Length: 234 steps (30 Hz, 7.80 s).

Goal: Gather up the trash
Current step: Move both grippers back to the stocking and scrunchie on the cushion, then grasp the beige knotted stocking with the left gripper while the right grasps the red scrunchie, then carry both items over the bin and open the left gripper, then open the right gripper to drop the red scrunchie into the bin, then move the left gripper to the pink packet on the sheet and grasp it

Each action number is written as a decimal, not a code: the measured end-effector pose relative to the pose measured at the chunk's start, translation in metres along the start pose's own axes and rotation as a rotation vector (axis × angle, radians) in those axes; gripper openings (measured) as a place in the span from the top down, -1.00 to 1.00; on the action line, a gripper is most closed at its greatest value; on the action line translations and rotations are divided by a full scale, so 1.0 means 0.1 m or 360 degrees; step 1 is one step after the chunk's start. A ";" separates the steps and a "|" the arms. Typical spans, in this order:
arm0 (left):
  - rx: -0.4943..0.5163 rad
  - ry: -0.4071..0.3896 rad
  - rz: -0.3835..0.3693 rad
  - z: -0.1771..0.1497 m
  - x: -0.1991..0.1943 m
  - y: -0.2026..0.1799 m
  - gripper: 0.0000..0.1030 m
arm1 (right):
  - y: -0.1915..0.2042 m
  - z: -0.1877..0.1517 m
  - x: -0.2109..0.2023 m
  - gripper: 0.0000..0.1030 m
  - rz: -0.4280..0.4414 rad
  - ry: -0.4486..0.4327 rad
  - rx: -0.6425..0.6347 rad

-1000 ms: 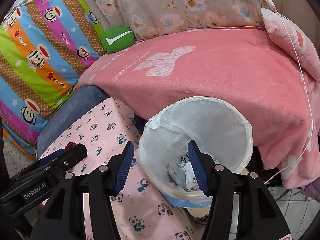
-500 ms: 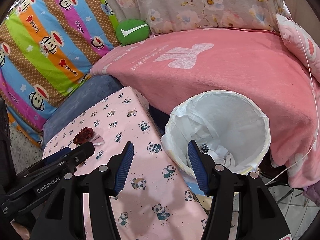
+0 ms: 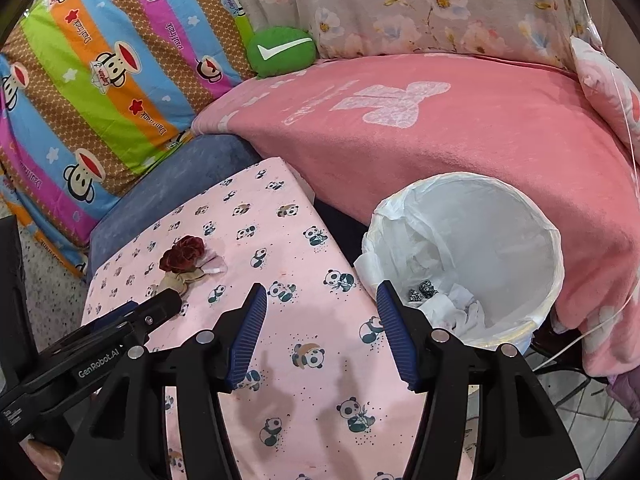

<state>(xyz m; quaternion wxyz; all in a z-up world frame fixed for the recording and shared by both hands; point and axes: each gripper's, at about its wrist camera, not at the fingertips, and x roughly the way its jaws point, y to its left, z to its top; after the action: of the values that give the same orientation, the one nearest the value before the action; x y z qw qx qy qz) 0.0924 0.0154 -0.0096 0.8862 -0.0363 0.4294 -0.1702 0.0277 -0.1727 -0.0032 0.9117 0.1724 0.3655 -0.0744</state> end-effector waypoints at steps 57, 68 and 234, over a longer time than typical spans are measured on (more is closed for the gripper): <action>-0.0386 0.0233 -0.0113 -0.07 0.64 1.51 0.39 | 1.70 0.08 1.97 0.88 0.0466 0.0478 -0.0221; -0.0365 0.0237 -0.0089 -0.44 0.26 1.29 0.39 | 1.29 -0.39 1.17 0.89 0.0443 0.0382 -0.0135; -0.0350 0.0341 -0.0021 0.37 1.19 1.16 -0.07 | 1.07 0.04 1.76 0.34 0.0450 0.0448 -0.0002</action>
<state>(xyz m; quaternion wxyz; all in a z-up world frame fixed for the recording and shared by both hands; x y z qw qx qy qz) 0.2212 0.0819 -0.0999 0.8249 -0.1176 0.5373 -0.1307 0.1850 -0.0762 -0.0943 0.8530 0.2302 0.4615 0.0793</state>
